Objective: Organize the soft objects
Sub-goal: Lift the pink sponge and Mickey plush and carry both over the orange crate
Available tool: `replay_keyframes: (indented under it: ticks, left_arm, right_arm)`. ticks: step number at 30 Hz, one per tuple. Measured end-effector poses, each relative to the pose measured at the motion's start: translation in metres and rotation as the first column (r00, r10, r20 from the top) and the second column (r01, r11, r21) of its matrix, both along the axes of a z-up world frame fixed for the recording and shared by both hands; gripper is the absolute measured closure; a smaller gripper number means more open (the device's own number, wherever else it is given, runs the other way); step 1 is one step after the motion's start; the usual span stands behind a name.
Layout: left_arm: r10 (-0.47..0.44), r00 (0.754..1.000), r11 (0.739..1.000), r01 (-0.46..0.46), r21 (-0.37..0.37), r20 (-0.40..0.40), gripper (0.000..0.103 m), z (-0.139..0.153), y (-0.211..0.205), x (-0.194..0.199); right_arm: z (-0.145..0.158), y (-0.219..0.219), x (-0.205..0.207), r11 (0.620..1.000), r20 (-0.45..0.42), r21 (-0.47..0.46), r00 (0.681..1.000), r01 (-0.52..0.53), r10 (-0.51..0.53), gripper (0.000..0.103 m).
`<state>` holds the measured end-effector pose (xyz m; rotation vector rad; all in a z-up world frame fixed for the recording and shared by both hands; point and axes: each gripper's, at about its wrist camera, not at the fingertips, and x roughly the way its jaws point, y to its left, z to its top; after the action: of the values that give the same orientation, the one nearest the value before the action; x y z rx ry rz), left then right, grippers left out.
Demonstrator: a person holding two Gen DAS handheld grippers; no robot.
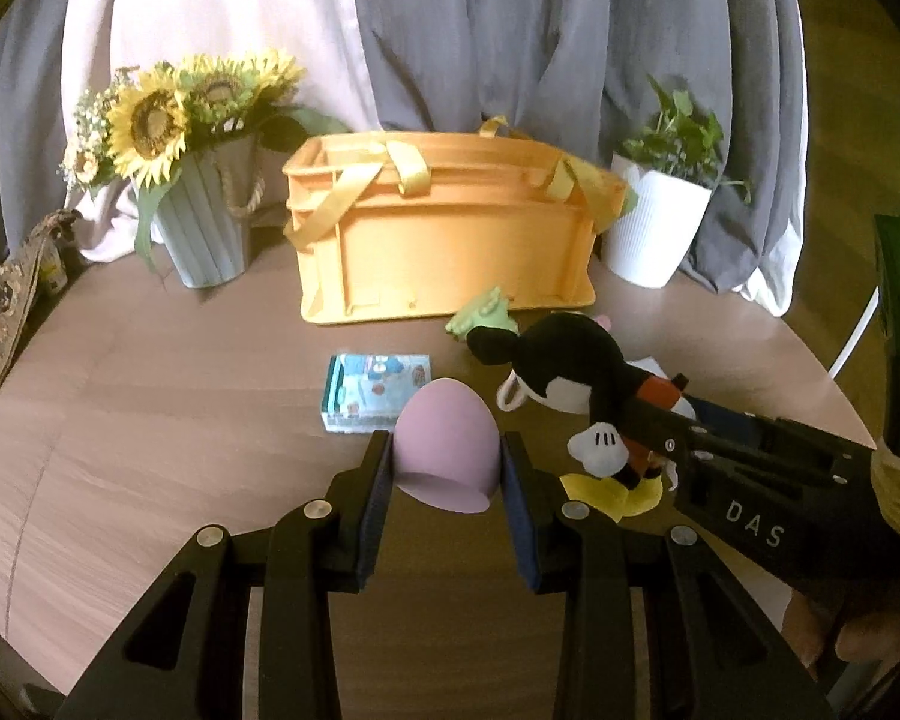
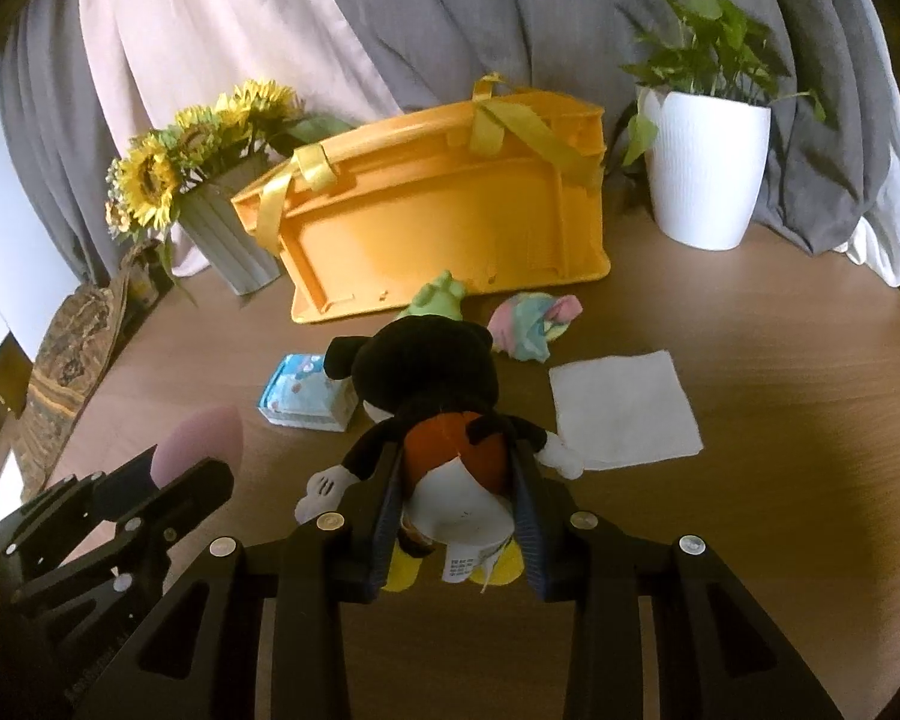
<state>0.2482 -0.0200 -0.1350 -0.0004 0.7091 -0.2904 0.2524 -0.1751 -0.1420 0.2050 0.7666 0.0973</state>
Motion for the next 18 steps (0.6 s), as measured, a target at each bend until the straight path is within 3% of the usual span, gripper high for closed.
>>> replay_keyframes:
  ticks: [18]
  left_arm:
    - [0.012, 0.994, 0.999, -0.008, -0.035, 0.113, 0.068, 0.060, 0.005, -0.001]
  right_arm:
    - [0.064, -0.005, -0.010, 1.000, 0.140, -0.002, 0.990, 0.027, -0.026, 0.068]
